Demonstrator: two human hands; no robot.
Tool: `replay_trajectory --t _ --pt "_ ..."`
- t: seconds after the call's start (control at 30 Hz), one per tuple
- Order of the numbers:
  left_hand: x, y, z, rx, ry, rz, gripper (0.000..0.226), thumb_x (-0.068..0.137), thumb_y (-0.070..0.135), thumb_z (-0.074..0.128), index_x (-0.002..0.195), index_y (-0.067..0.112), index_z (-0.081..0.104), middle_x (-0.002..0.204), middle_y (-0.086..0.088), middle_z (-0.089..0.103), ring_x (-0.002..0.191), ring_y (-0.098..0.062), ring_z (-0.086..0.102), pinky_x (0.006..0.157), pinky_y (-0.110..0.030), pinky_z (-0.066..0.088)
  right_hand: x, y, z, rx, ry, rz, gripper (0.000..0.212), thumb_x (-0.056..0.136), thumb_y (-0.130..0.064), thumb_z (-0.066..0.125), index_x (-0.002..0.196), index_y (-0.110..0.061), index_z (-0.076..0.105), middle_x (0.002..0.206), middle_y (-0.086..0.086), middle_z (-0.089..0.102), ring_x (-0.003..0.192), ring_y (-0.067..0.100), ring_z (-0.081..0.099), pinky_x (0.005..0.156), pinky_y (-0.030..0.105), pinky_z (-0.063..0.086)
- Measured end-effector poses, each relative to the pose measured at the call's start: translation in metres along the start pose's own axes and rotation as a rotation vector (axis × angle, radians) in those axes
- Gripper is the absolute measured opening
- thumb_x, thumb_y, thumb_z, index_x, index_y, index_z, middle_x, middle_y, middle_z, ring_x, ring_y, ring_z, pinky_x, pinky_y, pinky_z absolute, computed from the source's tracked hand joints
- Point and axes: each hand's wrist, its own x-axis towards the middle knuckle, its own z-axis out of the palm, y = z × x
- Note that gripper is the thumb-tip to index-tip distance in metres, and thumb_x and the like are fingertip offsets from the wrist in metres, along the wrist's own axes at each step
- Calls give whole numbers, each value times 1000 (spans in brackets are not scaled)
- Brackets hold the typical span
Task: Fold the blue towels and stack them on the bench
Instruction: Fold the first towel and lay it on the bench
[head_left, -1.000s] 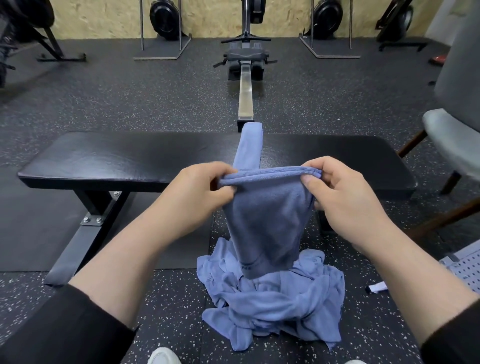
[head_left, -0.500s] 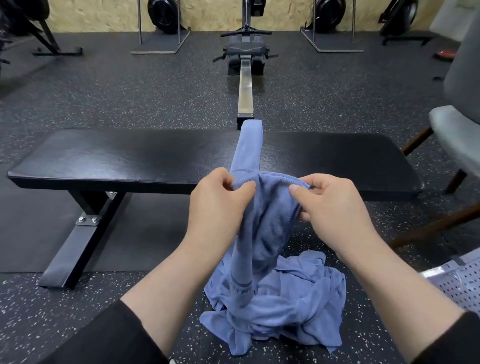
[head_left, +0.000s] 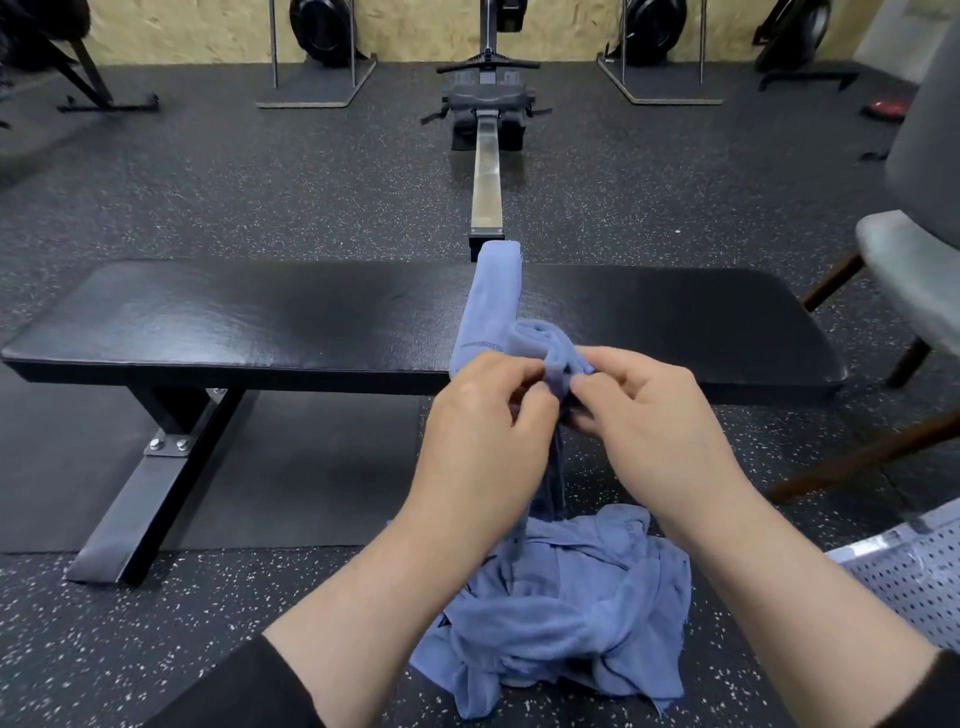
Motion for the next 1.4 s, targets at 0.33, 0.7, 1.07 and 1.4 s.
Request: replay_trajectory --t 0.33,0.7,1.07,1.4 --pt "14 -7 -17 -85 -73 -178 48 85 26 74 126 35 52 102 13 60 81 -1 54 80 -25 46 10 9 -10 -54 35 -26 22 98 -9 58 107 -26 68 96 -7 78 83 12 68 81 37 53" --pt "26 -2 -28 -326 -75 -166 12 88 20 74 86 9 69 71 4 64 67 -4 52 64 -21 42 6 6 0 173 -95 79 22 96 -21 68 117 -21 67 98 -7 78 90 4 71 88 31 53" --pt "34 4 -31 -648 -163 -273 16 95 18 68 106 9 75 107 -15 76 93 -19 70 90 -40 55 -4 1 12 55 -110 38 15 101 -27 61 104 -15 69 101 5 75 89 9 66 86 40 55" --pt "73 29 -35 -785 -114 -401 9 96 24 66 99 20 73 94 -4 77 84 -18 73 73 -31 57 -26 8 2 93 -290 199 14 90 -26 76 103 -21 76 99 -11 79 94 8 75 83 26 59"
